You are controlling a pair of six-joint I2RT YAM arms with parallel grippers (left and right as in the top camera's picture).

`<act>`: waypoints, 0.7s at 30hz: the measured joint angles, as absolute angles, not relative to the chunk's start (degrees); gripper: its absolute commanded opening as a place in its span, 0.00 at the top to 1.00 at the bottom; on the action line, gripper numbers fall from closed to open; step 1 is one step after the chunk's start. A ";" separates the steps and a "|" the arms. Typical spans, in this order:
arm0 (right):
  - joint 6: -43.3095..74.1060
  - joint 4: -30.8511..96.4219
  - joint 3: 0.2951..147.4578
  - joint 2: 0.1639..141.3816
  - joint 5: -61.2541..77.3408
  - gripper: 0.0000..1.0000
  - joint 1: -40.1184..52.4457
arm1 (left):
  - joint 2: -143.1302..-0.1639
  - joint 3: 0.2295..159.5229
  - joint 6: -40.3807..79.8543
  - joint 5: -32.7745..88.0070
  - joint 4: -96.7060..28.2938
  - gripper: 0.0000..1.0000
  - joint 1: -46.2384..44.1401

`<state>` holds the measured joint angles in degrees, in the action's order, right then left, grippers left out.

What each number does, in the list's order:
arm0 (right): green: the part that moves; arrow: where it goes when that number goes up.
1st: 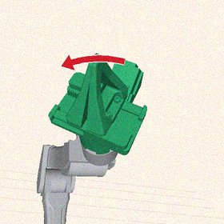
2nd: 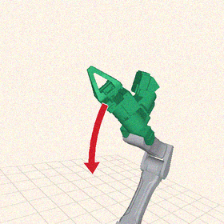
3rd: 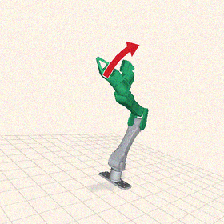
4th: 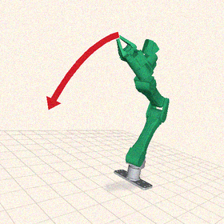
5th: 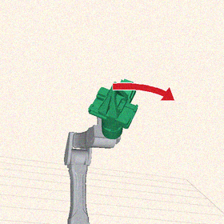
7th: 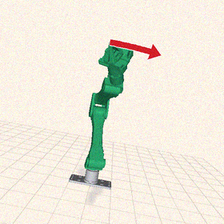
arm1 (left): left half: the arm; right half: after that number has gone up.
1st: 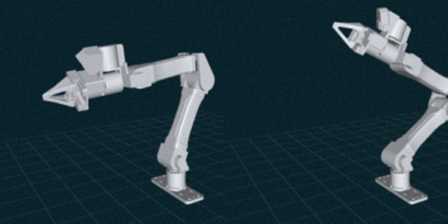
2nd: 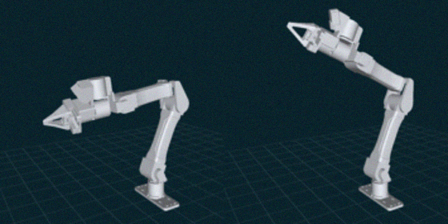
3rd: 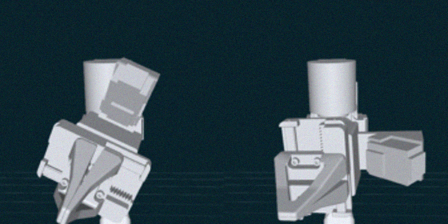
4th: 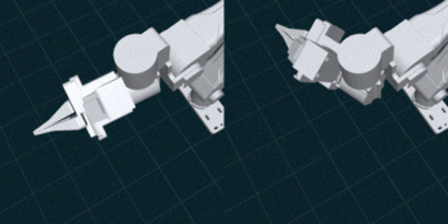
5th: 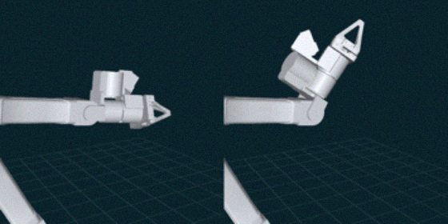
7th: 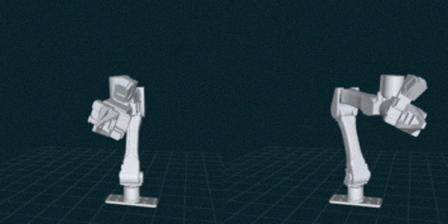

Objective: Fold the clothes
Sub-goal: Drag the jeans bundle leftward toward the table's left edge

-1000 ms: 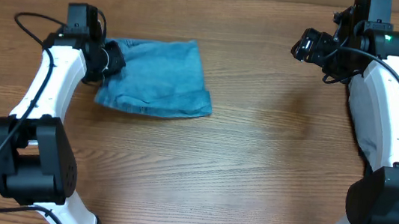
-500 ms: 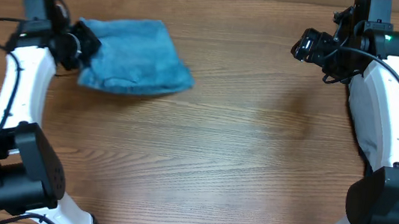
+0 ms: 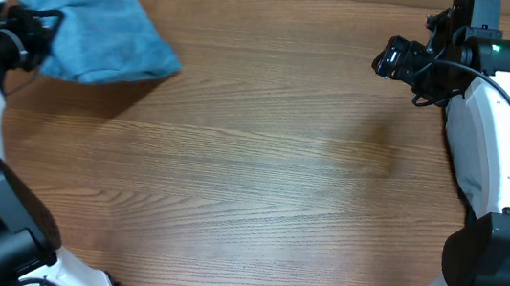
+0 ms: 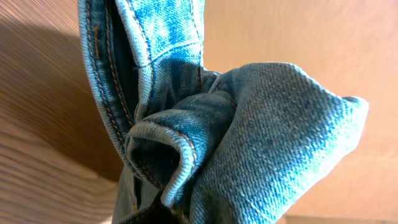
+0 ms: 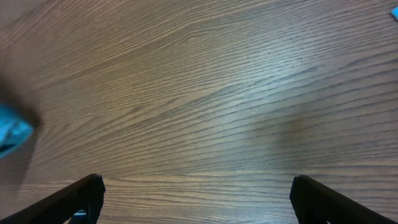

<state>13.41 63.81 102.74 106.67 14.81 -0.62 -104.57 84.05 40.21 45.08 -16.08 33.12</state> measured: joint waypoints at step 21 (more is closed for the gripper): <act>13.41 63.83 102.72 106.67 14.81 0.00 -0.62 | -104.57 83.59 37.36 26.85 -33.21 0.96 45.95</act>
<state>13.41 63.83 102.72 106.67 14.81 -0.62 -104.57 83.59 37.36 26.85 -33.21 45.95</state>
